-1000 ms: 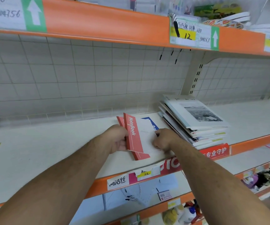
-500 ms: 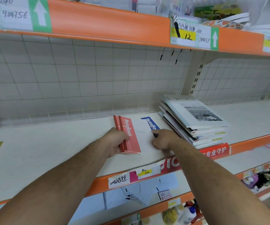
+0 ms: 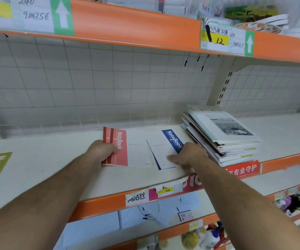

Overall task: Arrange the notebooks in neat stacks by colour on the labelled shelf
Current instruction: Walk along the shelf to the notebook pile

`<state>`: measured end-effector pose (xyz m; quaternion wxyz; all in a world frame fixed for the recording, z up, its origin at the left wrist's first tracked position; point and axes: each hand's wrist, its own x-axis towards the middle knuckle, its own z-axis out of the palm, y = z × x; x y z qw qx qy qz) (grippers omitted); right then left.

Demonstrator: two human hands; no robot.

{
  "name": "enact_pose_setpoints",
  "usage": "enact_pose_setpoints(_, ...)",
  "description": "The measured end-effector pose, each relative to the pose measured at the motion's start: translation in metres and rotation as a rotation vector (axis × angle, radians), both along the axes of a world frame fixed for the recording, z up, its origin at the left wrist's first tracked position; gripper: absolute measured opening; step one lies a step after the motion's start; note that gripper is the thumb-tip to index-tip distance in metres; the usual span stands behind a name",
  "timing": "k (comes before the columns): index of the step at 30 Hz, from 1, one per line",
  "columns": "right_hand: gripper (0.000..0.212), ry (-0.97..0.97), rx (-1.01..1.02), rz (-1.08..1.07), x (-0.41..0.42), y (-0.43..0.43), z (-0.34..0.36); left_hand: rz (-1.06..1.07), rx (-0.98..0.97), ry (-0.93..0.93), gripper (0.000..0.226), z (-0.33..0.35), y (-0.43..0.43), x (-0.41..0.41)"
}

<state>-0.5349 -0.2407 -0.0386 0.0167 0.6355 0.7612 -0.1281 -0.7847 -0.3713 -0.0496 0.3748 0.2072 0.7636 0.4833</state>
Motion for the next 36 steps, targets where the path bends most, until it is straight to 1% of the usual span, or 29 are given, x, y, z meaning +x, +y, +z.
enact_pose_setpoints(2,0.070,0.046,-0.053,-0.034,-0.002,0.001,0.003,0.001,-0.005,-0.043,0.020,0.000,-0.003,0.000)
enact_pose_setpoints(4,0.071,0.086,-0.105,-0.063,-0.002,0.002,0.005,0.009,0.004,-0.075,0.011,0.000,-0.006,0.001)
enact_pose_setpoints(6,0.077,0.112,-0.121,-0.093,-0.001,0.004,0.006,0.012,0.017,-0.091,0.011,-0.001,-0.007,0.000)
enact_pose_setpoints(7,0.076,0.128,-0.117,-0.100,-0.001,0.004,0.006,0.007,0.017,-0.084,0.013,-0.002,-0.008,-0.001)
enact_pose_setpoints(10,0.055,0.276,-0.047,-0.138,0.000,0.007,0.002,-0.015,-0.001,-0.027,0.016,-0.004,-0.006,-0.001)
enact_pose_setpoints(11,0.051,0.316,-0.025,-0.153,-0.001,0.007,0.001,-0.020,-0.004,-0.016,0.018,-0.006,-0.006,-0.001)
enact_pose_setpoints(13,0.047,0.323,0.008,-0.147,-0.002,0.007,-0.002,-0.023,-0.012,-0.009,0.022,-0.007,-0.004,-0.001)
enact_pose_setpoints(17,0.028,0.317,0.109,-0.085,-0.004,0.004,-0.004,-0.026,-0.033,0.013,0.023,-0.007,-0.003,-0.001)
enact_pose_setpoints(19,0.024,0.317,0.143,-0.077,-0.002,0.005,-0.003,-0.020,-0.036,0.019,0.024,-0.006,-0.003,-0.001)
enact_pose_setpoints(22,0.025,0.310,0.232,-0.057,0.001,0.006,0.000,-0.024,-0.034,0.010,0.029,-0.006,-0.003,-0.002)
enact_pose_setpoints(24,0.026,0.351,0.304,-0.050,0.002,0.009,0.004,-0.026,-0.031,0.007,0.028,-0.006,-0.003,-0.002)
enact_pose_setpoints(27,0.025,0.510,0.236,-0.101,0.001,0.014,0.011,-0.022,-0.021,0.002,0.026,-0.007,-0.002,-0.003)
enact_pose_setpoints(29,0.026,0.562,0.203,-0.126,0.001,0.013,0.012,-0.019,-0.018,-0.011,0.028,-0.007,-0.003,-0.003)
enact_pose_setpoints(31,0.026,0.573,0.196,-0.134,0.001,0.011,0.010,-0.020,-0.015,-0.019,0.028,-0.008,-0.002,-0.003)
enact_pose_setpoints(33,0.021,0.535,0.163,-0.142,0.001,0.010,0.006,-0.017,-0.011,-0.022,0.026,-0.009,-0.002,-0.003)
enact_pose_setpoints(36,0.017,0.321,0.076,-0.109,0.000,0.003,0.003,-0.018,-0.007,-0.023,0.025,-0.010,-0.001,-0.004)
